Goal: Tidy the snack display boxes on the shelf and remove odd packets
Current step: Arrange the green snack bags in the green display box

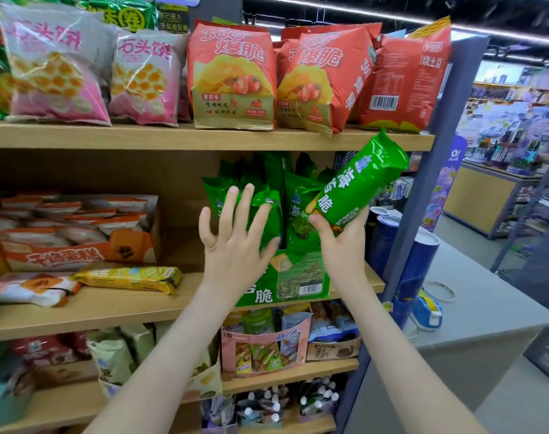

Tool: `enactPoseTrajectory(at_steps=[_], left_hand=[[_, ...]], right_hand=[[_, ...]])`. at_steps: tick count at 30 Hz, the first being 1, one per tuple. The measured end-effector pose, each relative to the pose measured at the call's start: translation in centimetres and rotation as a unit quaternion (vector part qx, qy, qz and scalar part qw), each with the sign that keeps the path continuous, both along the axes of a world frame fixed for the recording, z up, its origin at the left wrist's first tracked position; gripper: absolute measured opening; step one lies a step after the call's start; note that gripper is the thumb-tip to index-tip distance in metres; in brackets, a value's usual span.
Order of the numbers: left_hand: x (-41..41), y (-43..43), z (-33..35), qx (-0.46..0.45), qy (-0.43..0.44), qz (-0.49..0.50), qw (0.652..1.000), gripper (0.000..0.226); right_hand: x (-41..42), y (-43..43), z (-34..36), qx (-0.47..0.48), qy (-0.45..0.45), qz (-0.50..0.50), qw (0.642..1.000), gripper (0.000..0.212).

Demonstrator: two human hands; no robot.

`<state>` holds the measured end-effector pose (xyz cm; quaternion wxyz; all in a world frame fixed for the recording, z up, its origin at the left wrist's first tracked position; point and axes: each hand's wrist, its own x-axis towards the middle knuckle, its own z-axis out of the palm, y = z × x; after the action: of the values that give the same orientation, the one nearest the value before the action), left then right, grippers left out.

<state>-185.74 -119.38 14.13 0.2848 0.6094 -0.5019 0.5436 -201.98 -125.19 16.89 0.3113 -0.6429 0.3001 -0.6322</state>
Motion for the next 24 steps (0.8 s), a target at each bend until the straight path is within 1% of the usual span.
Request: enactPoseTrajectory(at_steps=[3,4,5,7,9,11,13,14,15,17,18,20,21,23,24], left_hand=[[-0.4,-0.1,-0.3,0.005,0.027,-0.031,0.999,0.051],[-0.6,-0.1,-0.5,0.007,0.04,-0.039,0.998,0.052],[-0.7,-0.2,-0.7,0.009,0.054,-0.048,0.997,0.052],[-0.9,-0.3,-0.9,0.014,0.084,-0.08,0.993,0.052],[-1.0,-0.5,-0.8,0.03,0.112,-0.143,0.983,0.051],[-1.1,-0.6,-0.5,0.04,0.129,-0.188,0.973,0.053],[-1.3,-0.5,-0.3,0.04,0.144,-0.192,0.97,0.053],[-1.4,-0.5,-0.3,0.038,0.15,-0.185,0.97,0.051],[-1.5,-0.5,-0.3,0.035,0.153,-0.175,0.972,0.051],[-1.4,-0.3,-0.4,0.03,0.146,-0.158,0.976,0.056],[-1.3,-0.2,-0.4,0.027,0.139,-0.155,0.978,0.06],[-1.2,0.1,-0.1,0.022,0.143,-0.166,0.975,0.067],[-1.2,0.2,0.0,0.021,0.159,-0.177,0.971,0.069],[-1.2,0.4,0.3,0.027,0.199,-0.205,0.958,0.07],[-1.1,0.4,0.3,0.037,0.211,-0.219,0.952,0.067]], right_hand=[[-0.2,-0.1,-0.4,0.014,-0.058,-0.028,0.998,0.071],[-0.3,-0.2,-0.3,0.018,-0.059,-0.024,0.998,0.073],[-0.3,-0.4,-0.2,0.018,-0.048,-0.01,0.999,0.07],[-0.2,-0.8,-0.1,0.01,0.001,0.016,1.0,0.058],[0.0,-1.2,-0.3,0.006,0.055,0.03,0.998,0.058],[0.3,-1.5,-1.1,0.012,0.134,0.056,0.989,0.056],[0.7,-1.7,-2.1,0.011,0.213,0.065,0.975,0.054],[0.9,-1.7,-2.3,0.011,0.223,0.061,0.973,0.057],[0.9,-1.6,-2.3,0.009,0.208,0.058,0.976,0.065],[1.0,-1.4,-2.5,-0.041,0.149,0.038,0.987,0.087],[0.9,-1.1,-2.6,-0.089,0.124,0.015,0.988,0.091],[0.7,-0.9,-2.6,-0.186,0.102,-0.033,0.977,0.091],[0.7,-1.0,-2.5,-0.224,0.102,-0.046,0.968,0.091],[0.8,-1.0,-2.0,-0.267,0.134,-0.071,0.952,0.09],[0.9,-1.1,-1.9,-0.279,0.167,-0.083,0.942,0.084]])
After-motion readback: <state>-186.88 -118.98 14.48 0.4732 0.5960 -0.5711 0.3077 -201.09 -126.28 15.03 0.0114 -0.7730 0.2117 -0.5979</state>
